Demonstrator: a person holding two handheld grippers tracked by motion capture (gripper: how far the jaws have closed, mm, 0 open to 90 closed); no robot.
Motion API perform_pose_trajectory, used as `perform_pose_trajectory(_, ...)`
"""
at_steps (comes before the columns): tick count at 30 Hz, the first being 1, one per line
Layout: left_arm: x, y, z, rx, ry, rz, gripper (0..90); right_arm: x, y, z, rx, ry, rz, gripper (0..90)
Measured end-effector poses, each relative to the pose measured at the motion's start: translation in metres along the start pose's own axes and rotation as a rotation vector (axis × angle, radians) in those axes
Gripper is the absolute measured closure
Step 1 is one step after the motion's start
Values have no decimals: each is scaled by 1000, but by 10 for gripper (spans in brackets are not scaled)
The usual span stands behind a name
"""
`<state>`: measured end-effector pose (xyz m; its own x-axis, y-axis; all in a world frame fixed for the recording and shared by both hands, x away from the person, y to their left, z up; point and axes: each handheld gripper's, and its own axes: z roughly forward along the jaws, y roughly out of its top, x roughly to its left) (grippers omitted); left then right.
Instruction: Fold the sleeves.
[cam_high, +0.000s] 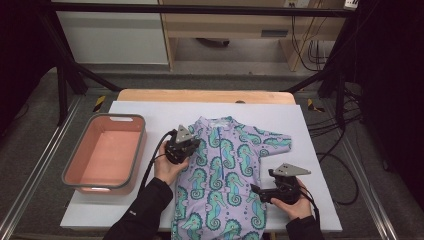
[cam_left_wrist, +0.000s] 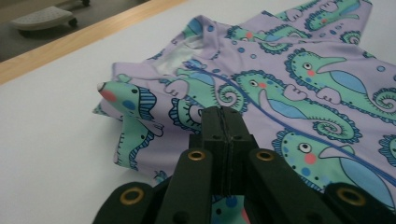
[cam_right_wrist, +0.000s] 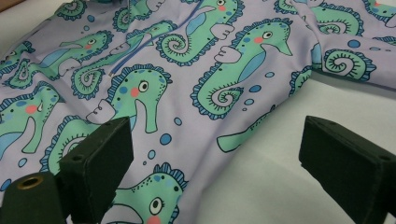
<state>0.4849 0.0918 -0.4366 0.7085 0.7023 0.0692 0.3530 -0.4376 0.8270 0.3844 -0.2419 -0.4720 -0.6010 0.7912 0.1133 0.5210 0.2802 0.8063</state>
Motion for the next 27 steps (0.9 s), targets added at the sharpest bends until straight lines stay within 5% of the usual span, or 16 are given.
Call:
perform_pose_trajectory(4,-8,0,11,24,-37,13,892,0,0,0,3,2,-2,106)
perform_pose_trajectory(12,-12,-10,33,97,-112,-50,864,1,0,0,4,4,-4,108)
perform_pose_trajectory(20,3,-9,19,64,-51,-137,399,1,0,0,5,5,-2,109)
perform_pose_trajectory(23,17,-11,13,56,-35,-211,304,1,0,1,8,5,-2,110)
perform_pose_trajectory(27,29,-17,13,82,-33,-279,295,1,0,1,9,6,0,112)
